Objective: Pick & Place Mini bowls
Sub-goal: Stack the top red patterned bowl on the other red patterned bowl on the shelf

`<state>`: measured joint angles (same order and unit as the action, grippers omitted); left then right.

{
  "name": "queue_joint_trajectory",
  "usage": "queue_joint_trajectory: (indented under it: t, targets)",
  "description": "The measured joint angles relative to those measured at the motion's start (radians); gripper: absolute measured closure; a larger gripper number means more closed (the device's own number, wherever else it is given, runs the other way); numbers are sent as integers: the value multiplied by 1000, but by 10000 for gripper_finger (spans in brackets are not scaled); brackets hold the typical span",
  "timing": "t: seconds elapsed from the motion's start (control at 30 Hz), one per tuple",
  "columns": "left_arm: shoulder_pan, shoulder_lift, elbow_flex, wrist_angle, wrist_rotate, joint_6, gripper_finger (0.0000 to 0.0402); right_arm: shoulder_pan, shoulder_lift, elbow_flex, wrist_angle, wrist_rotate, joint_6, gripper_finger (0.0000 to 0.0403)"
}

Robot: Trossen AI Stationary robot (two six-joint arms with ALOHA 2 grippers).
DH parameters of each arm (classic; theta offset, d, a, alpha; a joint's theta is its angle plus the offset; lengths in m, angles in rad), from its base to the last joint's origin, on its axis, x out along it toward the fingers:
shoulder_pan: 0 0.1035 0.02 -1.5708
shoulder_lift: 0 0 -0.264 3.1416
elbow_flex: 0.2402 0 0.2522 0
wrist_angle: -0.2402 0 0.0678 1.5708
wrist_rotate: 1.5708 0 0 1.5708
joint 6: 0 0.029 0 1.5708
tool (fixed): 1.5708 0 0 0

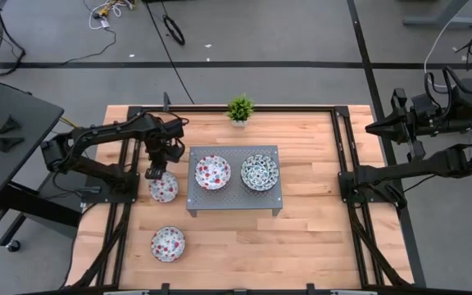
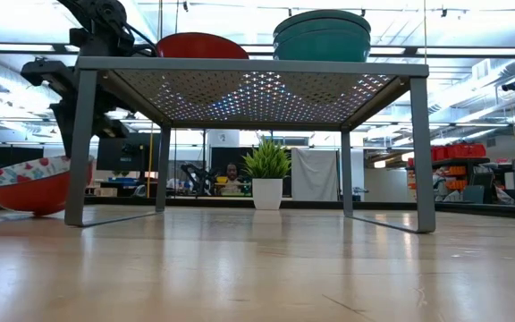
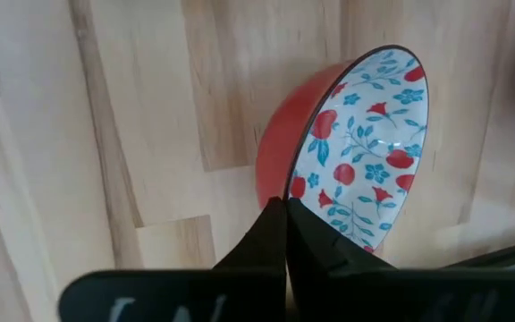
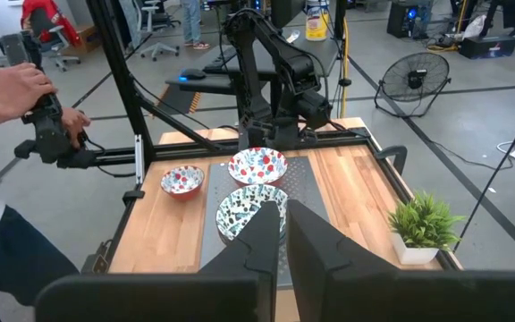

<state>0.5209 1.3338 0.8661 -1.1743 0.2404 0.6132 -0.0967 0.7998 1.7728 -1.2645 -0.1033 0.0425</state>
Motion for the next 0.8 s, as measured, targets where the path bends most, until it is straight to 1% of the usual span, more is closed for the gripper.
queue_joint_trajectory:
  t: [0.4,0.53,0.8]
  targets:
    - [0,0,0,-11,1,-3,401,0,0,0,0,0,0,373]
    - [0,0,24,-54,24,-4,401,0,0,0,0,0,0,373]
    - [8,0,64,-61,19,-5,401,0,0,0,0,0,0,373]
